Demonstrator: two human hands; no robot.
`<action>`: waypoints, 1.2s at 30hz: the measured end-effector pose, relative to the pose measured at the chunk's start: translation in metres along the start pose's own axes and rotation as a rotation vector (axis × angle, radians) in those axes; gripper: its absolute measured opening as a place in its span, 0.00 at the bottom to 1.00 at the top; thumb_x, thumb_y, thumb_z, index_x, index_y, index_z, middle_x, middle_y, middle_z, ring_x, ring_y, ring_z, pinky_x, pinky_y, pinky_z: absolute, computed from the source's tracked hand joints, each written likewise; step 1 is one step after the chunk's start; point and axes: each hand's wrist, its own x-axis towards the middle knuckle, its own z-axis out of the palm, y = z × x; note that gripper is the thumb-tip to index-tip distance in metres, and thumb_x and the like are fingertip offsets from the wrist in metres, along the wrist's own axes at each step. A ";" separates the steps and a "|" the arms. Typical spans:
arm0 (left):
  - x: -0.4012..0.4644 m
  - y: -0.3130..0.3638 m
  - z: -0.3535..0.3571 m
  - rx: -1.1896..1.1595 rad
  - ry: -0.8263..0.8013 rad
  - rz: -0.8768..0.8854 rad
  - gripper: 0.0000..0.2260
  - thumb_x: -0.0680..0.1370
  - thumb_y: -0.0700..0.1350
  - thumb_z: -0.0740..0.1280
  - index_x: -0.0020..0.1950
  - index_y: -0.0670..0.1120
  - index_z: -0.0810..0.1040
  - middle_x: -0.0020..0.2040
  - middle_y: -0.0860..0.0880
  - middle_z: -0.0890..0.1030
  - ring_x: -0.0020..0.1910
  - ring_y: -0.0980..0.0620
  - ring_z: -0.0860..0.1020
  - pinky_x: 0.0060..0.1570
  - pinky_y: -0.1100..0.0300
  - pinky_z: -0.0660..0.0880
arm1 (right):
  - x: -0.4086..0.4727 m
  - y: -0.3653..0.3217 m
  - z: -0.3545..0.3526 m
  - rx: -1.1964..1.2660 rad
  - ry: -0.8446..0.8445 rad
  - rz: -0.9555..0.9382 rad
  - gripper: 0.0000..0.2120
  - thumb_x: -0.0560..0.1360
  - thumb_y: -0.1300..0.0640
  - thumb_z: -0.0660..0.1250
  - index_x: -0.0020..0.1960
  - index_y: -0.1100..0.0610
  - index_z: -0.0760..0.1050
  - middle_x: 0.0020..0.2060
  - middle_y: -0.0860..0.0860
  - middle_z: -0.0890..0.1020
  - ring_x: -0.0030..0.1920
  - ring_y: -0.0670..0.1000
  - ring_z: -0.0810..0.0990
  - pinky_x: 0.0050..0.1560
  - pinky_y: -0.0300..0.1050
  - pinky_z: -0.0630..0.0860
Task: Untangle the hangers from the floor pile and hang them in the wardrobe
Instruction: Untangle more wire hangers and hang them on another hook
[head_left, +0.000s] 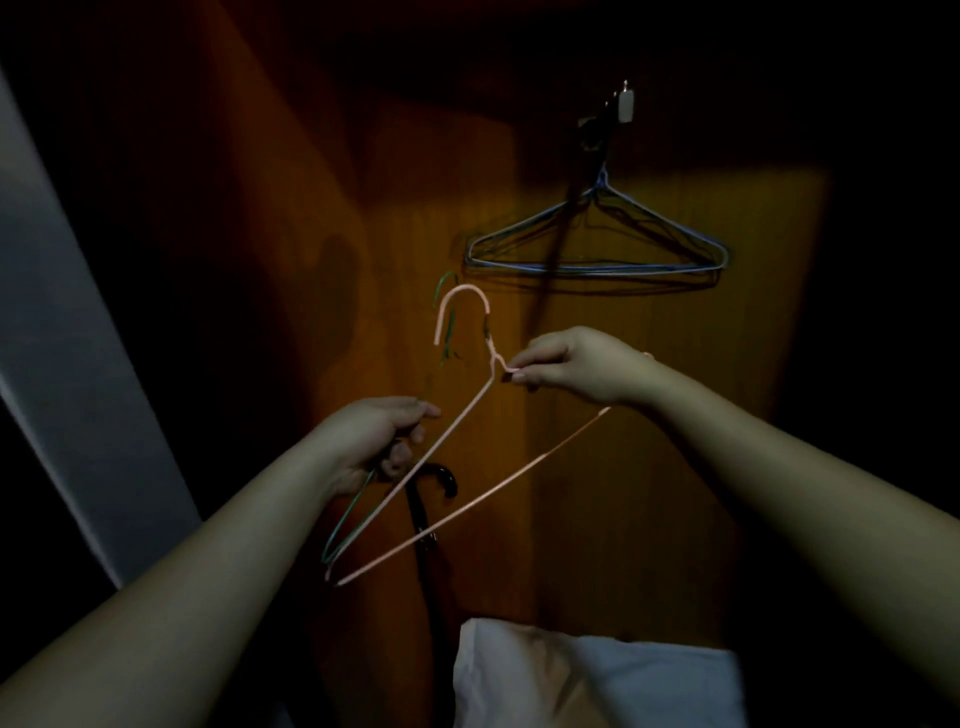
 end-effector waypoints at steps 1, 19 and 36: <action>0.001 0.000 0.000 -0.008 0.007 0.006 0.09 0.83 0.44 0.59 0.57 0.43 0.77 0.33 0.49 0.71 0.21 0.57 0.64 0.21 0.66 0.58 | -0.004 0.002 -0.008 -0.003 0.027 0.009 0.07 0.77 0.52 0.67 0.53 0.41 0.79 0.45 0.45 0.83 0.45 0.39 0.80 0.51 0.35 0.74; 0.045 0.026 0.013 -0.080 0.117 0.159 0.09 0.82 0.43 0.58 0.58 0.41 0.75 0.29 0.50 0.69 0.20 0.56 0.59 0.20 0.67 0.54 | -0.028 0.092 -0.132 -0.033 0.549 0.286 0.04 0.78 0.52 0.66 0.52 0.50 0.76 0.44 0.44 0.79 0.42 0.41 0.77 0.40 0.36 0.71; 0.087 0.052 0.029 -0.342 0.203 0.177 0.07 0.82 0.38 0.55 0.52 0.41 0.72 0.32 0.47 0.65 0.16 0.58 0.60 0.17 0.72 0.54 | 0.074 0.147 -0.188 -0.013 0.789 0.344 0.07 0.79 0.52 0.66 0.53 0.53 0.77 0.45 0.49 0.80 0.42 0.46 0.75 0.36 0.40 0.68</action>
